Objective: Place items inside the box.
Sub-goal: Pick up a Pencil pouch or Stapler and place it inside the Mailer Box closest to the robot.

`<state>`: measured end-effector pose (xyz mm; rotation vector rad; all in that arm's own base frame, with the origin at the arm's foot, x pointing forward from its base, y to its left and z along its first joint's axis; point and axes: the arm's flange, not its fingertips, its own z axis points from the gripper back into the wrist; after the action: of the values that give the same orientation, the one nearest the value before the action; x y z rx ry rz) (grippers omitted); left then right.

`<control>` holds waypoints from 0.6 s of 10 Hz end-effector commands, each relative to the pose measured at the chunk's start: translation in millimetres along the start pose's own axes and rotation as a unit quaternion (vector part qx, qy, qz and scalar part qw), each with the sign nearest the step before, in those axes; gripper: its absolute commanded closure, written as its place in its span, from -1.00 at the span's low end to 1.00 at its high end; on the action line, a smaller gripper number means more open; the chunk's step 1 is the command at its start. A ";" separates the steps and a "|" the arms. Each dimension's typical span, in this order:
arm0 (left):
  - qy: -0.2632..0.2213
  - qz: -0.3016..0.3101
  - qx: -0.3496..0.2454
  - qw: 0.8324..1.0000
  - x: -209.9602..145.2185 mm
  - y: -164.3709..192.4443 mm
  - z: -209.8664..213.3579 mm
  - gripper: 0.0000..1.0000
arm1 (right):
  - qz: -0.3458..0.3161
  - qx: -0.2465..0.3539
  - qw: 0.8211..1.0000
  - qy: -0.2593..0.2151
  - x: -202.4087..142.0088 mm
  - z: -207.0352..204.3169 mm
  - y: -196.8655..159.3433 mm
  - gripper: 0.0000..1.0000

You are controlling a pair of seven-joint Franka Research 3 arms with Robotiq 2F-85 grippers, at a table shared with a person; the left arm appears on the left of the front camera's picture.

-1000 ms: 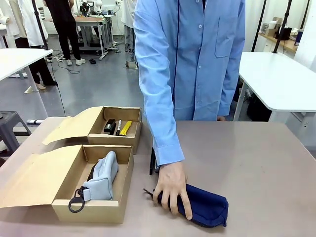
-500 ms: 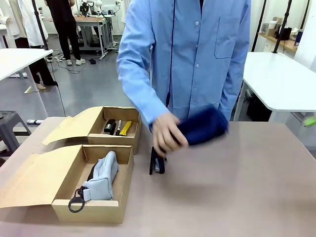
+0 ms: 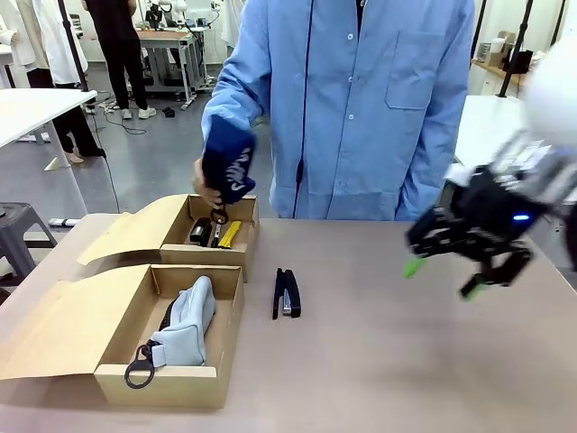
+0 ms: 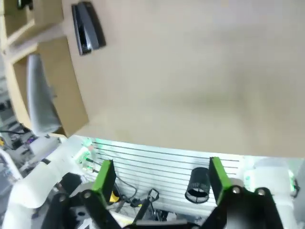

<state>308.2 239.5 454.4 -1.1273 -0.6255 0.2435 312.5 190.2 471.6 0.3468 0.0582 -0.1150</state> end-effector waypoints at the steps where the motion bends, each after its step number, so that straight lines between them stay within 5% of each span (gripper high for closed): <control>1: -0.008 -0.009 -0.012 1.000 0.7 -1.1 -0.4 -1.00 | -0.008 -0.031 0.999 -0.027 33.1 -25.5 66.5 -1.00; 4: -0.008 -0.009 -0.012 1.000 0.7 -1.1 -0.4 -1.00 | 0.045 -0.046 0.994 -0.084 42.8 -85.2 154.2 -1.00; 5: -0.008 -0.009 -0.012 1.000 0.7 -1.1 -0.4 -1.00 | 0.074 -0.072 0.989 -0.101 46.5 -104.9 168.1 -1.00; 6: -0.008 -0.009 -0.012 1.000 0.7 -1.1 -0.4 -1.00 | 0.042 -0.023 0.997 -0.069 25.2 -69.2 136.4 -1.00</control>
<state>308.4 239.6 454.4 -1.1284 -0.6265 0.2445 360.6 364.3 431.0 0.2670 -0.1106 -0.0050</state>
